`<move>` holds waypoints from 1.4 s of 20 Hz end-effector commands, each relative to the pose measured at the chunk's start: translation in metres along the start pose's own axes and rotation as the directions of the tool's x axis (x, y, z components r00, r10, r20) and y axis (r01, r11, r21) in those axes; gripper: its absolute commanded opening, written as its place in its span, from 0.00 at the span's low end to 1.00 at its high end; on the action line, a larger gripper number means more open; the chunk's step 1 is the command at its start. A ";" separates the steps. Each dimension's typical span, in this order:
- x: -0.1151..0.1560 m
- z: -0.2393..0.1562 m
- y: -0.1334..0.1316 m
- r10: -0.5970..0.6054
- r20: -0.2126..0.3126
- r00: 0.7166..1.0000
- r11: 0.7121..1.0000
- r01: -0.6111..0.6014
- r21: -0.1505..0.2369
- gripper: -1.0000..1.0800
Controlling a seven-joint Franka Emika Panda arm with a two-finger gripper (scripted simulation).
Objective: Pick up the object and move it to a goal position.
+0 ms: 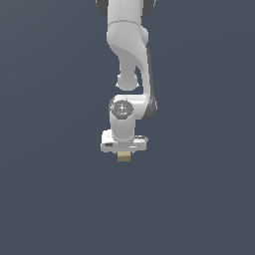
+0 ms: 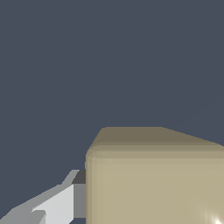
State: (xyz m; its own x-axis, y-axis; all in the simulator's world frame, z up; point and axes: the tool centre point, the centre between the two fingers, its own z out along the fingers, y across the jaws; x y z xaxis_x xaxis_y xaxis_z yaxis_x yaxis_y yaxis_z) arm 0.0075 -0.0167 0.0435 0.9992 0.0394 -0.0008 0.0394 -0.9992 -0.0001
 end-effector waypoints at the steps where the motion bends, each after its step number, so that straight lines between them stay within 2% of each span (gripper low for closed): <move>1: 0.000 -0.006 -0.003 0.000 -0.001 1.000 1.000 0.000 0.000 0.00; 11: -0.007 -0.067 -0.031 0.000 -0.001 1.000 1.000 0.000 -0.001 0.00; 28: -0.026 -0.256 -0.116 0.000 -0.001 1.000 1.000 0.000 -0.002 0.00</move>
State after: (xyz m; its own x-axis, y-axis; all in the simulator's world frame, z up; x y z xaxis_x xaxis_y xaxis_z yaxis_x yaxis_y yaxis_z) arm -0.0201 0.0905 0.2827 0.9992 0.0400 0.0011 0.0400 -0.9992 0.0014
